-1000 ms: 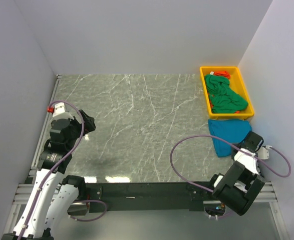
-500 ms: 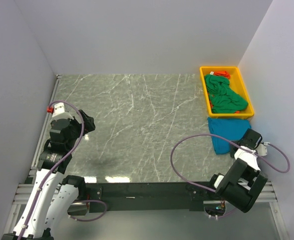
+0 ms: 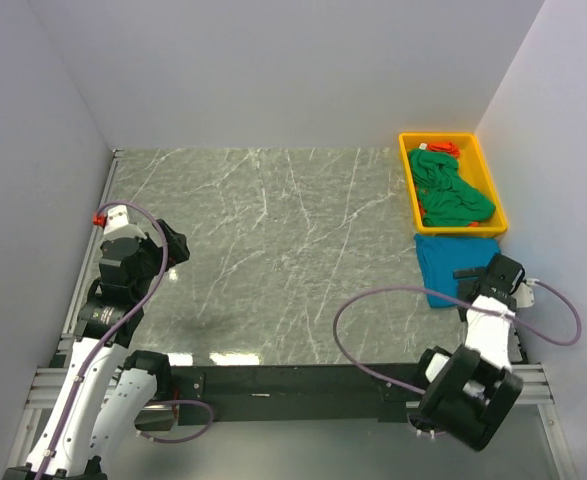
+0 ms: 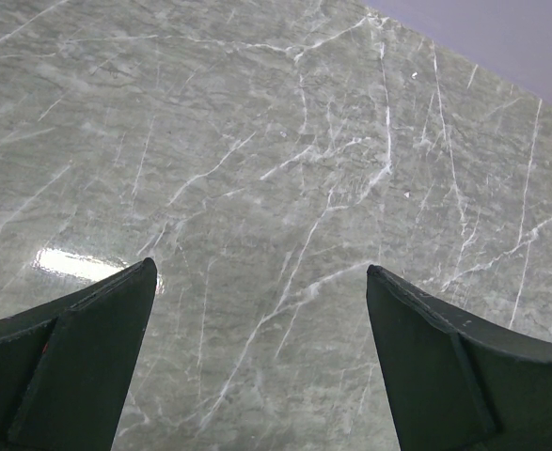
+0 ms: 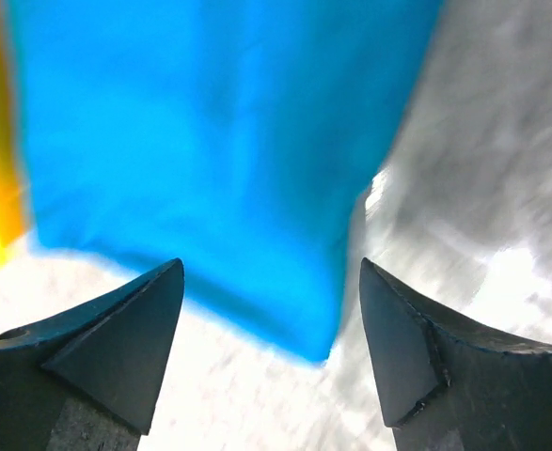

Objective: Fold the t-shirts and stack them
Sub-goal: Reset both grippers

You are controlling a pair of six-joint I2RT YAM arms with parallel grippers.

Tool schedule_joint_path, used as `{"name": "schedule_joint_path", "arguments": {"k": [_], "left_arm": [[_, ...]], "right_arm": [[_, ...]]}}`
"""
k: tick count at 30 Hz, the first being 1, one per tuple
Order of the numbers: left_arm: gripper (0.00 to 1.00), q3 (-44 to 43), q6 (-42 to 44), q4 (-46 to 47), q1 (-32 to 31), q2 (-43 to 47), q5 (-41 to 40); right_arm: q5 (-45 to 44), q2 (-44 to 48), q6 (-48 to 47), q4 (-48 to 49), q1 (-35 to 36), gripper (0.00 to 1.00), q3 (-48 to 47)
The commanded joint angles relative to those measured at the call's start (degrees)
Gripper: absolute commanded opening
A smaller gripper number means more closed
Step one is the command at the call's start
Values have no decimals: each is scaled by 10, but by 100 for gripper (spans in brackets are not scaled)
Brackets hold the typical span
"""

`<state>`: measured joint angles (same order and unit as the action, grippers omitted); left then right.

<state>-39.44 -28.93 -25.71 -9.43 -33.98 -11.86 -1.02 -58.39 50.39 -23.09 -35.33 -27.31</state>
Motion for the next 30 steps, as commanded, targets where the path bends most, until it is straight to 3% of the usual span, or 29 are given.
{"name": "schedule_joint_path", "arguments": {"k": [1, 6, 14, 18, 30], "left_arm": [[100, -4, 7, 15, -1, 2, -4], [100, -6, -2, 4, -1, 8, -24], [99, -128, -22, -116, -1, 29, -68], [99, -224, -10, -179, -1, 48, -108], [100, -345, 11, -251, -10, 95, -174]], "right_arm": [[39, 90, 35, -52, 22, 82, -4], [88, 180, 44, -90, 26, 84, -82], [-9, 187, -125, -175, 195, 85, -322], [-50, 243, -187, -175, 270, 85, -360], [-147, 360, -293, -169, 411, 86, -379]]}}
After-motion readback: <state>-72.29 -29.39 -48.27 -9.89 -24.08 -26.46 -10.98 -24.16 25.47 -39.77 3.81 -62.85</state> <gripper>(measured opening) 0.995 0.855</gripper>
